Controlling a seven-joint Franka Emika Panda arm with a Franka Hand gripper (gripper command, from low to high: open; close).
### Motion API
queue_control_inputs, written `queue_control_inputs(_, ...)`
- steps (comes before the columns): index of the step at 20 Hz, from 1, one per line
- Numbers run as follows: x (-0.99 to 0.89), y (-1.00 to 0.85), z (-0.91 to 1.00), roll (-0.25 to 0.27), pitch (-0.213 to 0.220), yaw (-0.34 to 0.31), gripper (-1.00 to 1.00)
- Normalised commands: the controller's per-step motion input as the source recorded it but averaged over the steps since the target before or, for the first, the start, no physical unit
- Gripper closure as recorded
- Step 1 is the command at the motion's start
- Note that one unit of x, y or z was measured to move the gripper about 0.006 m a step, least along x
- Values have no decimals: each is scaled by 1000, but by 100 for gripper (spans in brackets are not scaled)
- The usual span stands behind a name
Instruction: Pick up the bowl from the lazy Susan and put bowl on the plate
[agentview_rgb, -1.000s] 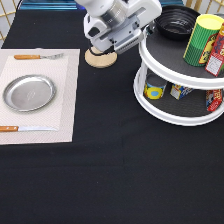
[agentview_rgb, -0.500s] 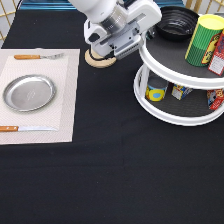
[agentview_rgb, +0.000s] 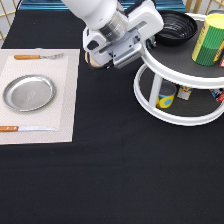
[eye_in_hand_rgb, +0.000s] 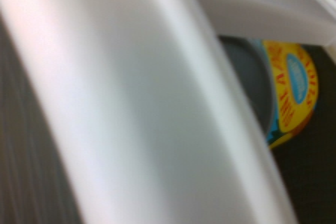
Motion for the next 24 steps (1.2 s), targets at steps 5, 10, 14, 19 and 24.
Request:
queue_control_inputs(5,725,127,111,-43,24,24,-100)
queue_control_inputs(10,108,0,441,0,55,45,-100)
queue_control_inputs(14,-254,0,446,0,27,59,-100)
queue_control_inputs(19,-203,0,489,0,49,100,-100)
queue_control_inputs(24,-87,0,500,0,80,100,-100)
